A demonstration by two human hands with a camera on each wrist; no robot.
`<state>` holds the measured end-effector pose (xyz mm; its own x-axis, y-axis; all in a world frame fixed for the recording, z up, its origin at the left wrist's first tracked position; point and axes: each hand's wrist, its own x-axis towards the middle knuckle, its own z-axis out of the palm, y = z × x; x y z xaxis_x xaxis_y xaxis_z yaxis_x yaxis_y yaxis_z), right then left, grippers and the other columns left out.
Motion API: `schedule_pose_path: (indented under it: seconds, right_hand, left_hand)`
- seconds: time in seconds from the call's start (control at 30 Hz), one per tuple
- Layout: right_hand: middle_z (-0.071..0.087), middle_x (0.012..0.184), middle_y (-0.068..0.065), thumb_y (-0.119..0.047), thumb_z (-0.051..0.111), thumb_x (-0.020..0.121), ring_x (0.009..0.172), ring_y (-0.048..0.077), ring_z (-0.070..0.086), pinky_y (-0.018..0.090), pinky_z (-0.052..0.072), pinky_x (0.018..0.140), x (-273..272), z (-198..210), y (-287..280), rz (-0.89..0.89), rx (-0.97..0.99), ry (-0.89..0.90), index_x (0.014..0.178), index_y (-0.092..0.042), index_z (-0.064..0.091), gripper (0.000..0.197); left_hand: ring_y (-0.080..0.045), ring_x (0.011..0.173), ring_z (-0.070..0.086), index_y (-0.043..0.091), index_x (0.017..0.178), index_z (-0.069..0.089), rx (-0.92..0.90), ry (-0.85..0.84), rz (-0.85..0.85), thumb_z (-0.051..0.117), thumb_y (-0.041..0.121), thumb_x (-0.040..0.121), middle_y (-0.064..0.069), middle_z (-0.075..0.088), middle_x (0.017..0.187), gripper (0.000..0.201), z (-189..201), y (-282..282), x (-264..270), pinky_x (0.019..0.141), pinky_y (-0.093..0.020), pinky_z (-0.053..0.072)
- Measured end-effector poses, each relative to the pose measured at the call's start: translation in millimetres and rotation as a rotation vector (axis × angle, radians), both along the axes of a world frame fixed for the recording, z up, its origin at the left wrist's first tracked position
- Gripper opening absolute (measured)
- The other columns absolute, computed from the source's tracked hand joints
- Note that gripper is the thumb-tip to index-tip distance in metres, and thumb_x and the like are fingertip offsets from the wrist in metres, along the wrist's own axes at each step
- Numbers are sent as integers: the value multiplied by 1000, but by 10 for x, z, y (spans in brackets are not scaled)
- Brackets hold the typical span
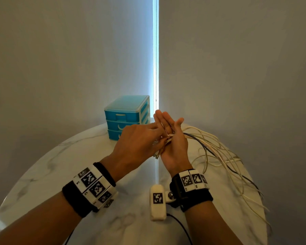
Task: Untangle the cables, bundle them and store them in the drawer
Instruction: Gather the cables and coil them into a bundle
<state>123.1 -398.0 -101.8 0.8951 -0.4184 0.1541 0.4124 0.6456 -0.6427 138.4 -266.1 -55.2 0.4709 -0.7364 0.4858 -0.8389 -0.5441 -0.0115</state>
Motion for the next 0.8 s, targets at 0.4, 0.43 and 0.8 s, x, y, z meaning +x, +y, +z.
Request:
schedule_pose_path:
  seconds: [0.4,0.43,0.8]
  right_hand:
    - [80,122,9,-56,29,112,115,25,76,35,66,79,-22,1,16,-55,27,87,138,-13,62,60]
    - [79,126,6,-55,26,113,119,22,75,33,65,85,-32,2,28,-47,10,86,142,-14,60,61]
    - [68,145,-6,-57,20,112,132,19,67,40,62,96,-85,17,64,45,-70,31,156,-22,50,64]
  left_hand:
    - [-5,115,59,39,137,52,-87,255,65,51,67,99,18,53,143,47,-130,168,130,80,-20,52]
    - [-5,117,60,39,139,53,-105,276,57,49,71,97,17,54,143,53,-143,161,134,83,-23,54]
    - [-4,100,64,39,125,61,28,118,29,22,77,91,16,66,120,65,-71,91,230,70,-14,39]
